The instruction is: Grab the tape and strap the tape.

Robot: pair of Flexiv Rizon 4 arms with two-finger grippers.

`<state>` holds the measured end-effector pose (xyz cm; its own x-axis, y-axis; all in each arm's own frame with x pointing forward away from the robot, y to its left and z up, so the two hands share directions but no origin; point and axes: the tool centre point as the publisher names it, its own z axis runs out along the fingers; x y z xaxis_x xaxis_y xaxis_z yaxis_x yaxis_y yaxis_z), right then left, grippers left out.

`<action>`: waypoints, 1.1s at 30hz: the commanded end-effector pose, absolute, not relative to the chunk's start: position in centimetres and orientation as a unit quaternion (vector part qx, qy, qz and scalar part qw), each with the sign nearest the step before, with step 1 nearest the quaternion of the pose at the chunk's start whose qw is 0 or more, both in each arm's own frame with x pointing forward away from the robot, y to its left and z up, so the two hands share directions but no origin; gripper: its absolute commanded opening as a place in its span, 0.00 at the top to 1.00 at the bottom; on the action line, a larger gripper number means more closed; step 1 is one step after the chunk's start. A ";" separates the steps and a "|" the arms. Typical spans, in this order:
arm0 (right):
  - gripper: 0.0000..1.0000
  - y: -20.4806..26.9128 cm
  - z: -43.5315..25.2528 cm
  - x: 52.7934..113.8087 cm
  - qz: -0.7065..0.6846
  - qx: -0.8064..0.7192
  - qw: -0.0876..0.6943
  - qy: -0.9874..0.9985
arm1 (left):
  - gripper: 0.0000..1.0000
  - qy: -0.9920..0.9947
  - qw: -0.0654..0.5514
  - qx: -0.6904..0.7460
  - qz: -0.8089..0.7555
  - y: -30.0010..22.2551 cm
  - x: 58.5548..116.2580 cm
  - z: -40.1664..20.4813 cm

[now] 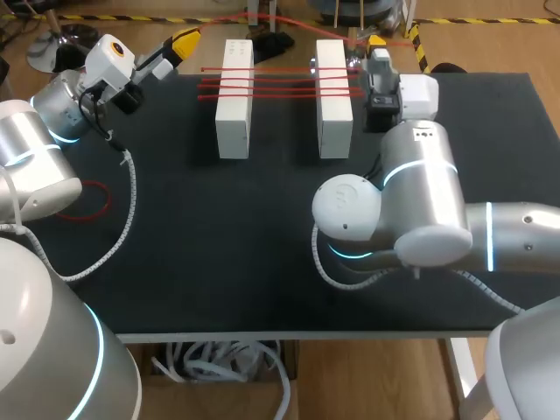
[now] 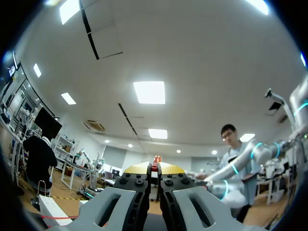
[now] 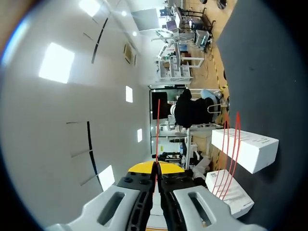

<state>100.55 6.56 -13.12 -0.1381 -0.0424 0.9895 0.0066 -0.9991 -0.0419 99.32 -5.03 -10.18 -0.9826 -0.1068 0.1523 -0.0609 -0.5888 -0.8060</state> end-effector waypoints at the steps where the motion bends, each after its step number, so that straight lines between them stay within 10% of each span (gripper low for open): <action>1: 1.00 6.8 -12.7 100.6 -0.751 -0.660 -0.004 0.001 | 1.00 0.453 0.013 -0.092 -0.887 -5.0 99.3 -10.2; 33: 1.00 9.5 -11.1 100.8 -0.703 -0.620 -0.241 -0.251 | 1.00 0.453 0.013 -0.092 -0.887 -5.0 99.3 -10.2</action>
